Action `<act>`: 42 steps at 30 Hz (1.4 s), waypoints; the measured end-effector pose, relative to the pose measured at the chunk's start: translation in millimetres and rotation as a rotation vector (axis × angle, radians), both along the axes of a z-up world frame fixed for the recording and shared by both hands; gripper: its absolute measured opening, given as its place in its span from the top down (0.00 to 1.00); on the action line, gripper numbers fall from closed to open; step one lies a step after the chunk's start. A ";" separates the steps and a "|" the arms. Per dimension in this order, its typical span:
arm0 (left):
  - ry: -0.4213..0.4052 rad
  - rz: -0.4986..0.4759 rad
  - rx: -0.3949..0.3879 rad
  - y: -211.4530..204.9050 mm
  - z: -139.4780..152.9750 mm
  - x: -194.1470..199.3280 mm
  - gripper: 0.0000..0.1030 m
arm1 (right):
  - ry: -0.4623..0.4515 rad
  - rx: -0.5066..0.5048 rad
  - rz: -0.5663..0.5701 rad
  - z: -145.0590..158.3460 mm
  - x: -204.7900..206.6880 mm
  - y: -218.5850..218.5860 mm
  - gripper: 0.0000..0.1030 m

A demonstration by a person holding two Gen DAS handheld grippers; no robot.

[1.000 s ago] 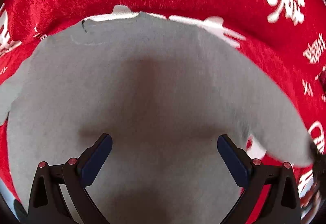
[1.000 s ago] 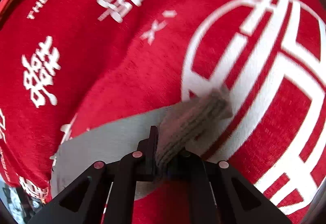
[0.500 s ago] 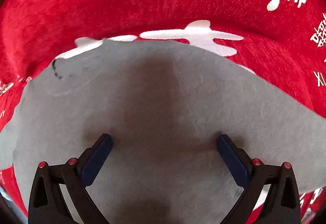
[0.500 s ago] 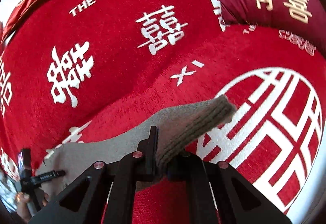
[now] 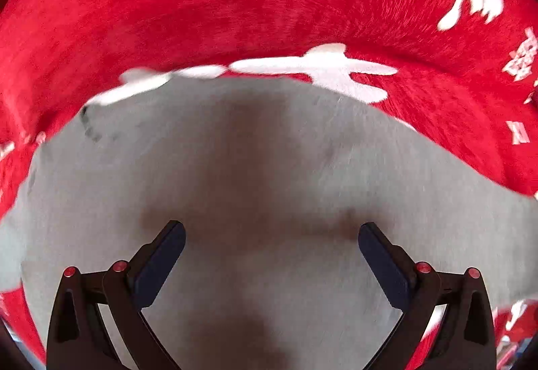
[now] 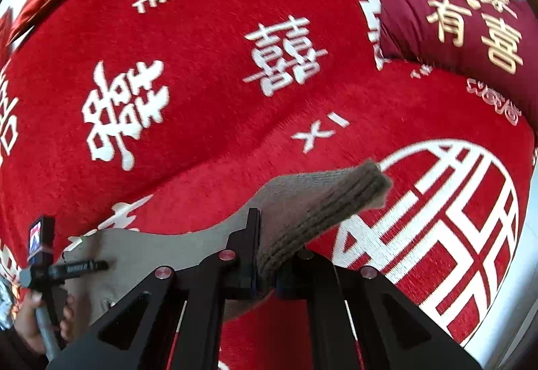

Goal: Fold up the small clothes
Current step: 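Grasp the sleeve cuff with the right gripper and lift it, then fold the held sleeve across the sweater body and release with the right gripper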

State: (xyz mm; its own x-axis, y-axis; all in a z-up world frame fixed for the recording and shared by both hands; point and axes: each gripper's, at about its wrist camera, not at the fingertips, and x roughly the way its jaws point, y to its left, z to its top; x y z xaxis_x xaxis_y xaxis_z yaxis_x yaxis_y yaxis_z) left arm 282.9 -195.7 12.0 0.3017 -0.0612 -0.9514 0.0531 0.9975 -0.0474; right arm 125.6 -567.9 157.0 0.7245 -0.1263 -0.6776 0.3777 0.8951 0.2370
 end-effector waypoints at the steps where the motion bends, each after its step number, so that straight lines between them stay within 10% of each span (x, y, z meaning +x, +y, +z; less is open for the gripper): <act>1: -0.009 0.017 -0.016 13.0 3.4 -9.4 0.00 | -0.005 -0.011 0.012 5.5 1.6 7.6 0.93; 16: -0.132 0.297 -0.132 221.8 39.5 -104.0 0.00 | -0.121 -0.392 0.443 98.3 66.8 306.9 0.93; 28: -0.100 0.519 -0.236 353.9 6.7 -173.9 0.00 | 0.086 -0.498 0.723 -23.1 107.9 534.0 0.93; 36: -0.075 0.571 -0.296 370.1 -14.1 -198.6 0.00 | 0.259 -0.506 0.760 -99.5 118.8 582.6 0.93; 42: -0.081 0.600 -0.334 372.3 -13.9 -202.0 0.00 | 0.268 -0.236 0.934 -80.3 99.5 570.9 0.46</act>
